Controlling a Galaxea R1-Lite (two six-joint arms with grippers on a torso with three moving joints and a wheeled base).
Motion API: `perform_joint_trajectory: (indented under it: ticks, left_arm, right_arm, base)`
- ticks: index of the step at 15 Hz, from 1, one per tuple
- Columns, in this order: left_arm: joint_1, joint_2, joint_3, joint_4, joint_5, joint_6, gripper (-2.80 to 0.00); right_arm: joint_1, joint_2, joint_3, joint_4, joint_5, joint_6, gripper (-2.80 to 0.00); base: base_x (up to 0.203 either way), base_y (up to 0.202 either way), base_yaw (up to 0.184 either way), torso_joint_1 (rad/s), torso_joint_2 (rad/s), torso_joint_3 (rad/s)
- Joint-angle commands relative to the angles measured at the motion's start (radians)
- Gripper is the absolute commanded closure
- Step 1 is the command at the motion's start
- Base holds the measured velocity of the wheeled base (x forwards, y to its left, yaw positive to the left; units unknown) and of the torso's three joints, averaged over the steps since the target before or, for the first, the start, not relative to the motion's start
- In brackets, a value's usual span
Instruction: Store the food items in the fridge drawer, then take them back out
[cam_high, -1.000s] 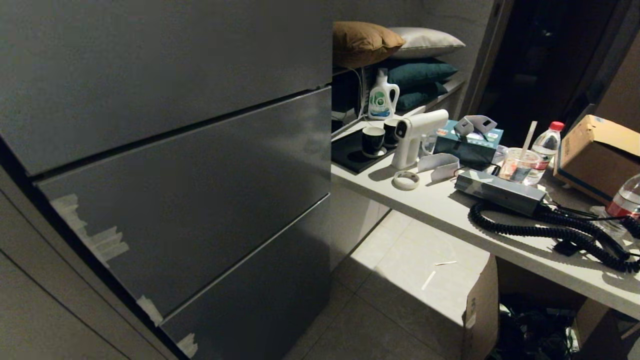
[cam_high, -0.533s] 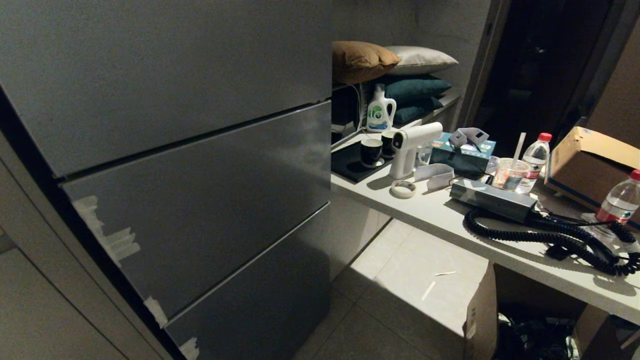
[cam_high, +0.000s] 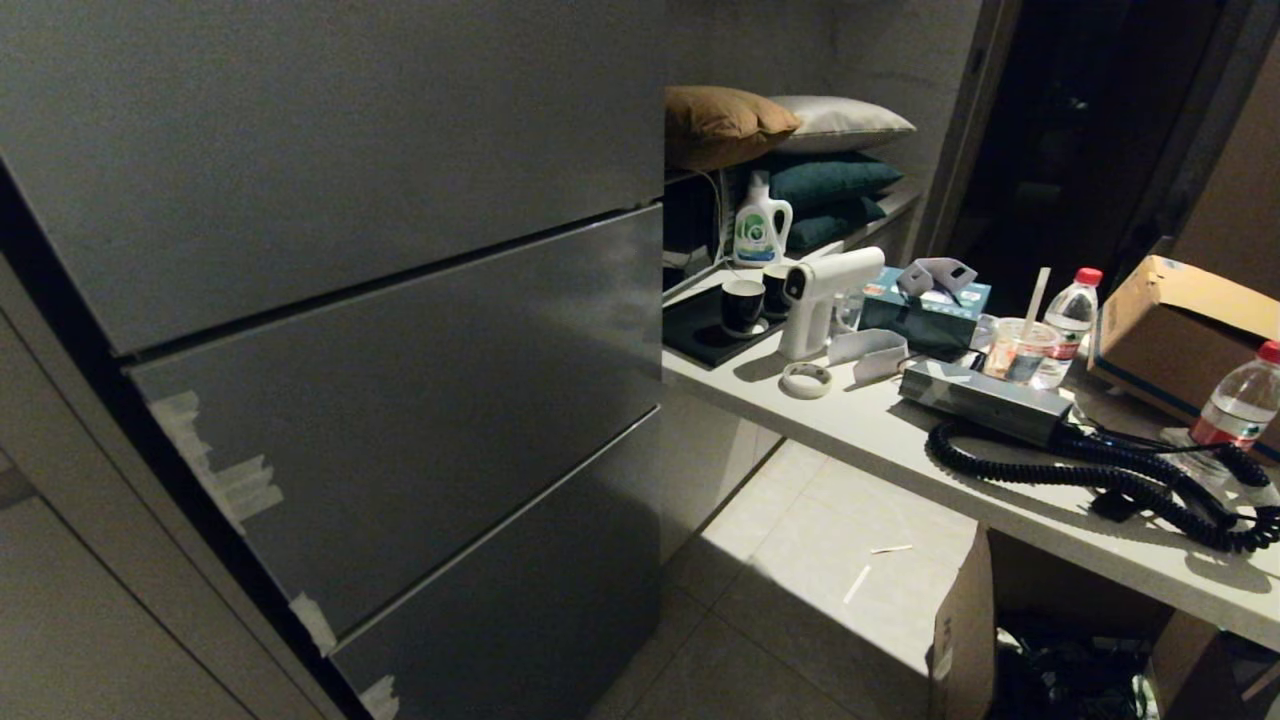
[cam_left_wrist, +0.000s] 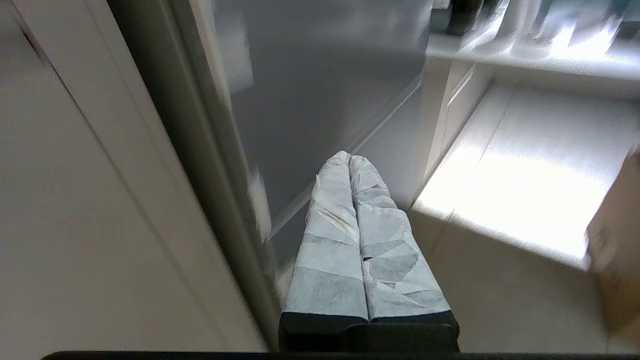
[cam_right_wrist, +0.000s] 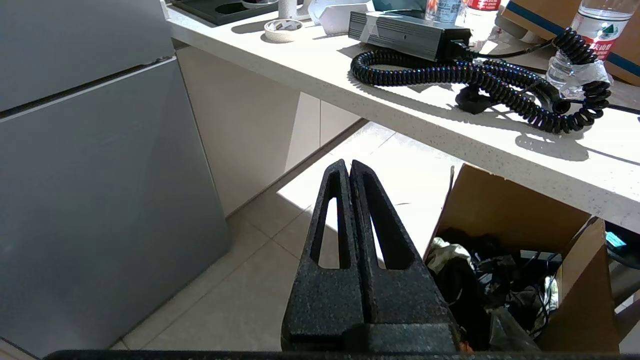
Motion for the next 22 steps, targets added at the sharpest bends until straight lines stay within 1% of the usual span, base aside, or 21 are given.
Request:
perform_joint_trajectory:
  ticks: [1,3,5,7,8,9,11,12,13,14,16,19,21,22]
  left_arm:
    - [-0.005,0.178,-0.131,-0.003,-0.01,-0.037,0.0]
    - [-0.012,0.396,-0.232,-0.008,-0.018,-0.082,0.0]
    - [-0.015,0.601,-0.285,-0.047,-0.022,-0.11,0.0]
    - [-0.009,0.763,-0.3,-0.153,-0.024,-0.124,0.0]
    - [0.009,0.835,-0.303,-0.219,-0.023,-0.128,0.0]
    - [0.061,0.892,-0.305,-0.278,-0.023,-0.13,0.0]
    - [0.186,0.987,-0.307,-0.399,-0.024,-0.129,0.0]
    - [0.235,1.031,-0.308,-0.462,-0.024,-0.126,0.0]
    - [0.274,1.066,-0.31,-0.514,-0.028,-0.124,0.0]
    - [0.295,1.094,-0.311,-0.552,-0.036,-0.123,0.0]
    - [0.322,1.123,-0.312,-0.578,-0.07,-0.122,0.0]
    - [0.322,1.169,-0.318,-0.589,-0.073,-0.123,0.0]
    - [0.323,1.222,-0.319,-0.649,-0.072,-0.124,0.0]
    - [0.326,1.256,-0.315,-0.704,-0.069,-0.124,0.0]
  right_arm:
    - [0.0,0.0,0.001,0.0,0.0,0.0,0.0]
    - [0.0,0.0,0.001,0.0,0.0,0.0,0.0]
    - [-0.001,0.0,0.001,0.0,0.0,0.0,0.0]
    - [0.0,0.0,0.001,0.0,0.0,0.0,0.0]
    - [0.0,0.0,0.001,0.0,0.0,0.0,0.0]
    - [0.0,0.0,0.001,0.0,0.0,0.0,0.0]
    - [-0.001,0.0,0.001,0.0,0.0,0.0,0.0]
    - [-0.001,0.0,0.001,0.0,0.0,0.0,0.0]
    - [-0.001,0.0,0.001,0.0,0.0,0.0,0.0]
    - [-0.001,0.0,0.001,0.0,0.0,0.002,0.0]
    - [-0.001,0.001,0.001,-0.001,0.0,0.002,0.0]
    - [-0.001,0.0,0.001,0.0,0.0,0.002,0.0]
    - [-0.001,0.0,0.001,0.0,0.0,0.002,0.0]
    - [-0.001,0.0,0.001,0.0,0.0,0.002,0.0]
  base:
    - [0.0,0.0,0.0,0.0,0.0,0.0]
    - [0.0,0.0,0.0,0.0,0.0,0.0]
    - [0.0,0.0,0.0,0.0,0.0,0.0]
    - [0.0,0.0,0.0,0.0,0.0,0.0]
    - [0.0,0.0,0.0,0.0,0.0,0.0]
    - [0.0,0.0,0.0,0.0,0.0,0.0]
    - [0.0,0.0,0.0,0.0,0.0,0.0]
    - [0.0,0.0,0.0,0.0,0.0,0.0]
    - [0.0,0.0,0.0,0.0,0.0,0.0]
    - [0.0,0.0,0.0,0.0,0.0,0.0]
    - [0.0,0.0,0.0,0.0,0.0,0.0]
    - [0.0,0.0,0.0,0.0,0.0,0.0]
    - [0.0,0.0,0.0,0.0,0.0,0.0]
    - [0.0,0.0,0.0,0.0,0.0,0.0]
